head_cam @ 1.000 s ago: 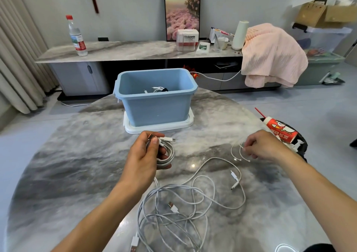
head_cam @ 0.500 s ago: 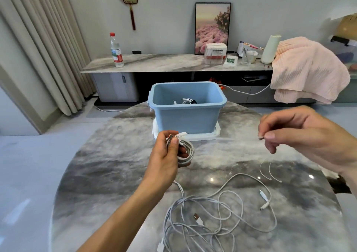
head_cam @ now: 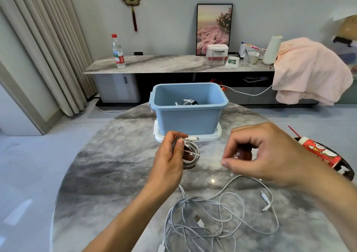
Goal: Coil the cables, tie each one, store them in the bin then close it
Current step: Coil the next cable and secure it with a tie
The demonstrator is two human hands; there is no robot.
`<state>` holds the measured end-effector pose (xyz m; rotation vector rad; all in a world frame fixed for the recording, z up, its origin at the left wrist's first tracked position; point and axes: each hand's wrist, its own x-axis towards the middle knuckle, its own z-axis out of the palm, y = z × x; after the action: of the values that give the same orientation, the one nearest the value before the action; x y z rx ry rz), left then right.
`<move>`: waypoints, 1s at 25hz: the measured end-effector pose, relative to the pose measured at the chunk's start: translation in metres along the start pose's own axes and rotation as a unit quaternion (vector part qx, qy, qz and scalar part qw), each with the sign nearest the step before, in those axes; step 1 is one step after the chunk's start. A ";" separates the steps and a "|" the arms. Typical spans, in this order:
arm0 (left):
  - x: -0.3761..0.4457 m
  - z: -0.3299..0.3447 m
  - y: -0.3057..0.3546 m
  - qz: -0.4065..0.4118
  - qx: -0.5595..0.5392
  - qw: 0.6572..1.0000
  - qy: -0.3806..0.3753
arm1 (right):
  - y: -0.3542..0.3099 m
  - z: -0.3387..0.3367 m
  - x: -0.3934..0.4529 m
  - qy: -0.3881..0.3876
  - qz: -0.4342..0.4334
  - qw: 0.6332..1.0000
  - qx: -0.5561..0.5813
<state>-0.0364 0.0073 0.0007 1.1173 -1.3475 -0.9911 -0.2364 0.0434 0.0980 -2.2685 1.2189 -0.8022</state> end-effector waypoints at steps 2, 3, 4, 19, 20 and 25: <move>-0.001 0.001 0.000 0.029 0.024 0.999 0.004 | -0.004 0.018 0.001 0.029 -0.051 0.994 -0.098; -0.002 0.002 0.001 0.043 0.032 0.999 0.006 | -0.005 0.028 0.001 0.045 -0.068 0.987 -0.136; -0.002 0.002 0.003 0.055 0.036 0.998 0.006 | -0.006 0.039 0.002 0.064 -0.082 0.980 -0.169; -0.025 -0.001 0.026 0.141 -0.001 0.982 -0.127 | 0.007 0.063 0.017 0.085 0.262 0.761 0.588; -0.025 -0.002 0.027 0.140 -0.005 0.981 -0.135 | 0.007 0.059 0.016 0.057 0.275 0.741 0.610; -0.027 -0.004 0.032 0.137 -0.030 0.976 -0.165 | 0.001 0.058 0.014 0.068 0.264 0.688 0.672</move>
<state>-0.0356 0.0405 0.0263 0.7152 -1.6745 -1.0324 -0.1921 0.0367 0.0588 -0.6130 0.7433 -1.0778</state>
